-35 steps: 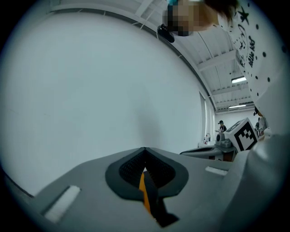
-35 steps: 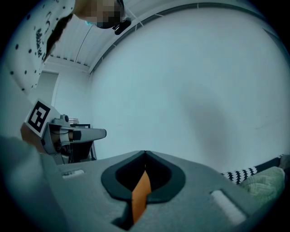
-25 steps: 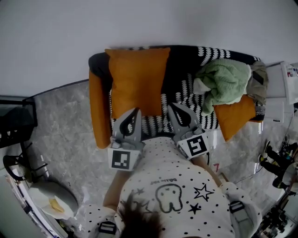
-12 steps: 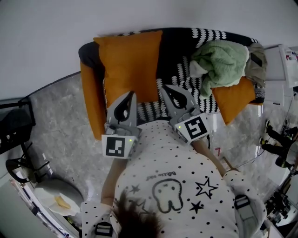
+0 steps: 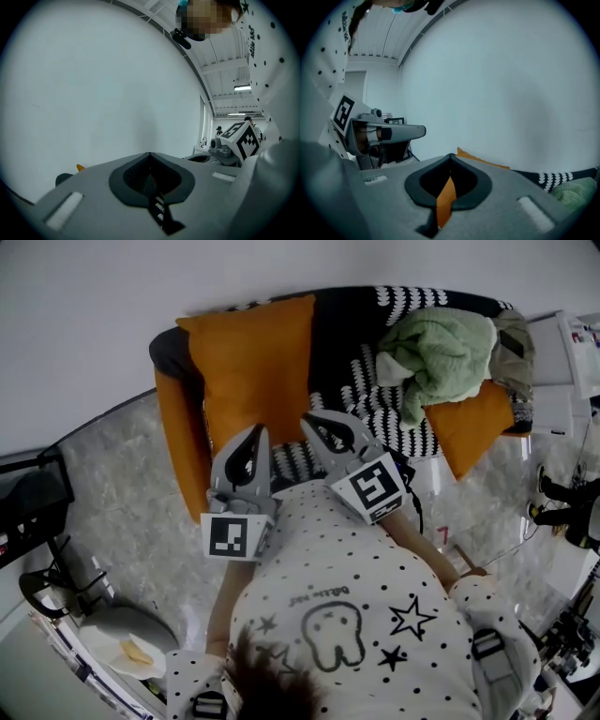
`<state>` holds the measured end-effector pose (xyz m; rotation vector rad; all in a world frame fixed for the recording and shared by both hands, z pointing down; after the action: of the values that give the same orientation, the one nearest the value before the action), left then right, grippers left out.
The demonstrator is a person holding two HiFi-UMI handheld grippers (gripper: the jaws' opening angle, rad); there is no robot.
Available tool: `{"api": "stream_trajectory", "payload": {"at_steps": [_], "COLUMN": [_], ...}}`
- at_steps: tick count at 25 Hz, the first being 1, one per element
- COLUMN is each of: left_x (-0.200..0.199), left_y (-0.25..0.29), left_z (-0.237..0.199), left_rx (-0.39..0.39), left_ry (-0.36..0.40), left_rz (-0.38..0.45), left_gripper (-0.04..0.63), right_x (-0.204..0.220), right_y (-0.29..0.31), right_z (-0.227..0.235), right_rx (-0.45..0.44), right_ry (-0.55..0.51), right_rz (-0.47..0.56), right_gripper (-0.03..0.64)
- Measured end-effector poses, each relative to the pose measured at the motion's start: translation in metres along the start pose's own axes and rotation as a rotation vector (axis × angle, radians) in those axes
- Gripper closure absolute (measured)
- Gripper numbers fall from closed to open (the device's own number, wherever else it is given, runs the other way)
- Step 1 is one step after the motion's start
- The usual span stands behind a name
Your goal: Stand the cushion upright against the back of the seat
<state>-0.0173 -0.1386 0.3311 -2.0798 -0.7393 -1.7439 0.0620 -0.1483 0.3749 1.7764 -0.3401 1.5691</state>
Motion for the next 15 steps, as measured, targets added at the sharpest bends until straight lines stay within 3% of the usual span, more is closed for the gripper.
{"api": "stream_trajectory", "payload": {"at_steps": [15], "left_x": [-0.0015], "left_y": [0.0031], "left_z": [-0.0012], "left_rx": [0.0], "left_ry": [-0.015], "left_rz": [0.009], "left_gripper": [0.592], "right_x": [-0.001], "right_y": [0.0005], "right_z": [0.0013], "right_rx": [-0.005], "right_ry": [0.001], "right_rz": [0.014], "right_gripper": [0.62]}}
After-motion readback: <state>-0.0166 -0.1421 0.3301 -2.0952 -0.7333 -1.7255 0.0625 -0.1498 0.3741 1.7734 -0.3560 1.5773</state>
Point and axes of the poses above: the fingertips, and each gripper's own axes: y forward along the fingers, z to its right, x out of its underside, the point moved 2 cm from there along -y, backward along the fingers, and after that the axes turned 5 degrees about x, right-handed, at the moved point
